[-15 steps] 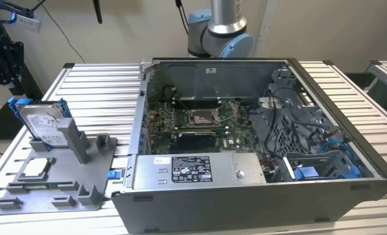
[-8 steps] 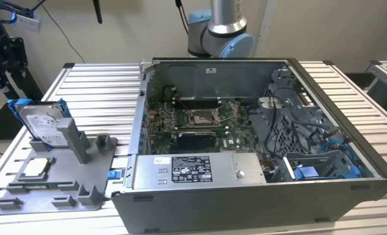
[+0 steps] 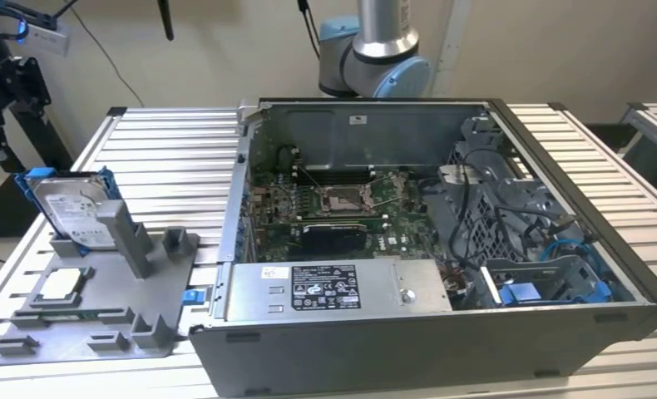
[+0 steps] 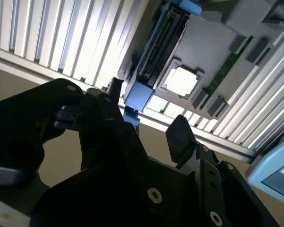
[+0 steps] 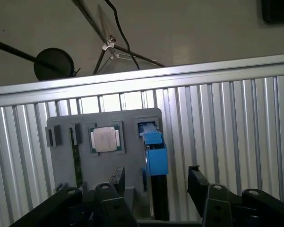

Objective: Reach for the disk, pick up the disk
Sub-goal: 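Pick up the disk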

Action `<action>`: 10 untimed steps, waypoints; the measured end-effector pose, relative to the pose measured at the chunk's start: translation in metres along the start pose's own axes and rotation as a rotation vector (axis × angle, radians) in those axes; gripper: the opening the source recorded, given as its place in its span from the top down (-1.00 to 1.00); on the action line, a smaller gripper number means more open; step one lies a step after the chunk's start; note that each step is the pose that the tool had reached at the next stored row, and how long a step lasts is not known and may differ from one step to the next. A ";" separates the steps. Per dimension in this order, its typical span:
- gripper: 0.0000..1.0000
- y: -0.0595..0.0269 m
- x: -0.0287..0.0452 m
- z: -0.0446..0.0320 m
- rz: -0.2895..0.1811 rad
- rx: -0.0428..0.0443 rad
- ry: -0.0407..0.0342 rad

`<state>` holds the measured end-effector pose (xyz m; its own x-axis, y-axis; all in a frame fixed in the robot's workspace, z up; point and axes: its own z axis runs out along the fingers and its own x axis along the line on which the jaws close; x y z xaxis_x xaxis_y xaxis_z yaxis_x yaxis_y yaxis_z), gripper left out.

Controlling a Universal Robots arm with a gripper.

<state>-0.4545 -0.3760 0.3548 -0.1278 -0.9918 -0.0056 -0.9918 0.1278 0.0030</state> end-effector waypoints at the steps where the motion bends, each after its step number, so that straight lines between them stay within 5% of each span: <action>1: -1.00 0.0000 0.0000 0.0001 0.000 0.0000 0.0001; 10: -1.00 0.0000 0.0000 0.0120 -0.007 0.0108 -0.0014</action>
<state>-0.4545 -0.3759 0.3428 -0.1211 -0.9926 -0.0070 -0.9926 0.1212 -0.0079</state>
